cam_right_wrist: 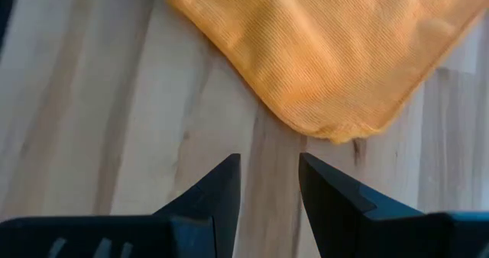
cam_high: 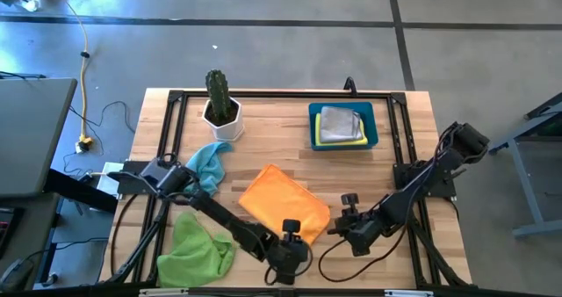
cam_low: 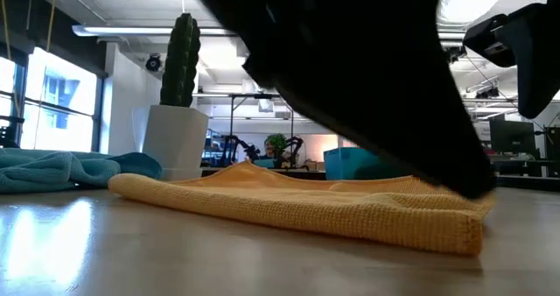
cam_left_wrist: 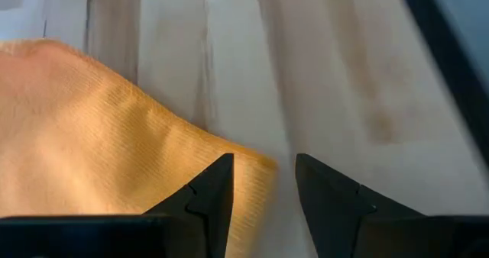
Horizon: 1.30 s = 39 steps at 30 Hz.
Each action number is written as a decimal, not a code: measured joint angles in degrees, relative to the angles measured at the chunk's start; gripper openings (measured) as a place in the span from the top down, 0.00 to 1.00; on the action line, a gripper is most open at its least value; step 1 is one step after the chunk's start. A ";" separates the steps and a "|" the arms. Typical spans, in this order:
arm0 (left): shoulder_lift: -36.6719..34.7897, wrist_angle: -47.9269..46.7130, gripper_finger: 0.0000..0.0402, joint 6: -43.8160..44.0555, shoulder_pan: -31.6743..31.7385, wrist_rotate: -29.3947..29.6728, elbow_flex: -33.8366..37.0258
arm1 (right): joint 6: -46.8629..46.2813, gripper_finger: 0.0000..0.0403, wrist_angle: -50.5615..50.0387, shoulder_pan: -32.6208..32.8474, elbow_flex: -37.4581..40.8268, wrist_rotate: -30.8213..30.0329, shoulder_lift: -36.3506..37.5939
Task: Fold microfiber towels
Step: Fold the orange microfiber cloth
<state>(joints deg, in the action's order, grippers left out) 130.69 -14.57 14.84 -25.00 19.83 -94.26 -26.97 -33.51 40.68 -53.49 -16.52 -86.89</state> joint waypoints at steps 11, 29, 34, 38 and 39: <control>1.54 -4.08 0.70 -1.54 2.17 -3.59 -0.13 | -3.04 0.68 -1.01 -0.01 0.00 -0.06 0.00; -4.33 -12.16 0.99 8.24 0.02 -9.27 0.13 | 5.04 0.68 8.11 -0.28 0.00 -7.62 -0.05; -5.45 -13.27 0.99 10.79 0.76 -7.59 0.11 | 11.59 0.68 16.50 -0.28 -0.04 -7.02 -0.80; -6.31 -12.93 1.00 13.63 1.61 -7.19 0.04 | 12.58 0.68 20.14 -0.55 -0.02 -5.28 -4.00; -6.33 -13.31 1.00 14.18 1.80 -7.19 0.04 | 12.25 0.68 21.01 -0.56 -0.02 -4.41 -4.92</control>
<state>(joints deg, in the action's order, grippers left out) 124.36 -27.88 29.03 -23.19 12.65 -94.21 -14.72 -12.50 40.12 -53.52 -20.93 -91.81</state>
